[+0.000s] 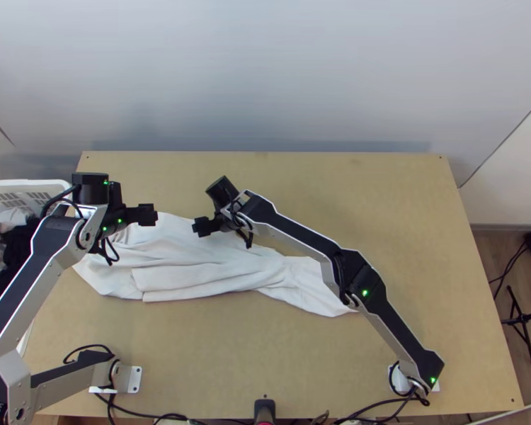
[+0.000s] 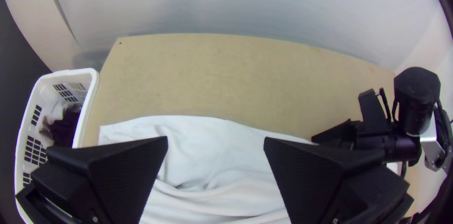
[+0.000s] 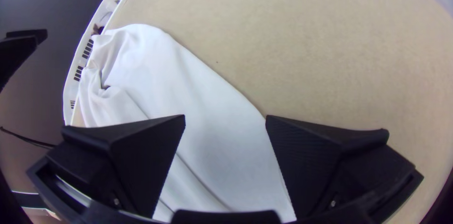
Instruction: Fold the t-shirt
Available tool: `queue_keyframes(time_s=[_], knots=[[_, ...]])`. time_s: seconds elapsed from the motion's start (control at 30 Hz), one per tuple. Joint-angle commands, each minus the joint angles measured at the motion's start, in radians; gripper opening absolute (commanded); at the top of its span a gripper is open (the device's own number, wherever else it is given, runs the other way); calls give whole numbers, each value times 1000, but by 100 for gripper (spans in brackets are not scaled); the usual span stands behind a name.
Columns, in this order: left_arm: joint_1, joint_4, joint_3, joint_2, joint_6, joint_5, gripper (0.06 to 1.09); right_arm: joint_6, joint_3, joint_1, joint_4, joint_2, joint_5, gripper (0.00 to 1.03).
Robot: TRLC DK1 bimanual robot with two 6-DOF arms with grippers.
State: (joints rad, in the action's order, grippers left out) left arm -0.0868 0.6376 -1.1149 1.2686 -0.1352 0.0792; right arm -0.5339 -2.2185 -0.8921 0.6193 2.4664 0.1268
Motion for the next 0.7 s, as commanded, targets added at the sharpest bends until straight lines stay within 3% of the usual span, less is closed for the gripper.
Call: queue_keyframes(time_s=[0.0,0.23,0.27,0.33,0.67], knots=[[4,0,4,-8,3,2,104,-14,0,-5,0,5,-1,70],[4,0,4,-17,6,2,104,-15,8,-4,2,12,-3,70],[4,0,3,-17,8,2,104,-12,8,-2,0,12,-3,73],[4,0,-3,-17,13,2,104,-1,10,-2,0,12,-3,89],[1,0,-14,-6,19,1,104,15,25,-4,2,8,-27,89]])
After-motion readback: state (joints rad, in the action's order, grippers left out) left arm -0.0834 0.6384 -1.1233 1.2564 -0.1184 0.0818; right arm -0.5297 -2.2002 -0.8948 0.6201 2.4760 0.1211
